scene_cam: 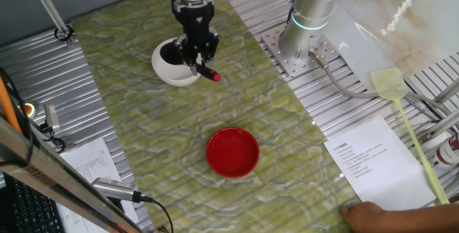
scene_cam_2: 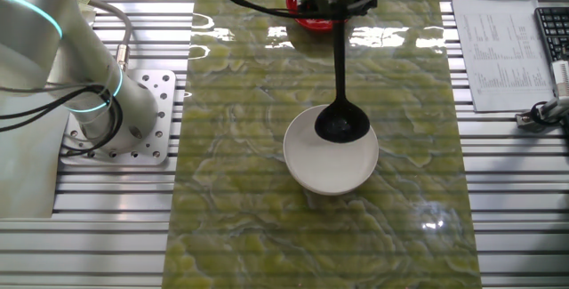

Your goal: Scoop water with a large spoon from one bowl to another

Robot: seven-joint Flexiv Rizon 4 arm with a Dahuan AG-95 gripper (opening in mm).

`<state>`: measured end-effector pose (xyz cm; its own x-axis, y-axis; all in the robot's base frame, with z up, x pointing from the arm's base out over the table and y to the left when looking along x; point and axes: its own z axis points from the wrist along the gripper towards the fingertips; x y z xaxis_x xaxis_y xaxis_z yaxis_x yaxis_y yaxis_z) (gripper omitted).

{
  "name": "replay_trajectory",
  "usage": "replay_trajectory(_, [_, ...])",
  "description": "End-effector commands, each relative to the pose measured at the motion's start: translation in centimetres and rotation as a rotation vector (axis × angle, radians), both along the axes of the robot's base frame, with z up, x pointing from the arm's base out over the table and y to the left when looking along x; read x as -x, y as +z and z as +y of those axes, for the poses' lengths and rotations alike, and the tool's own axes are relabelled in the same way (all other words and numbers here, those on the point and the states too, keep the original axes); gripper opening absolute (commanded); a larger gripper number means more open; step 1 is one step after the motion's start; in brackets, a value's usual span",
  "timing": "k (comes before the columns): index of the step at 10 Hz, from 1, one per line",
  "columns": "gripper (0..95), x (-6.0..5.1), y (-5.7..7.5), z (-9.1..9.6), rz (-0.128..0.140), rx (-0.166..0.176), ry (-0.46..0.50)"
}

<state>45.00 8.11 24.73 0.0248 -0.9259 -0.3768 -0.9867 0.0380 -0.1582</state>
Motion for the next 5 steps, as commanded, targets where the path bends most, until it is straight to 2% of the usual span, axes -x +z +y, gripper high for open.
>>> replay_trajectory(1, [0.0,-0.18,0.09,0.08,0.002,-0.003,0.003])
replay_trajectory(5, [0.0,-0.43,0.33,0.33,0.005,-0.021,0.003])
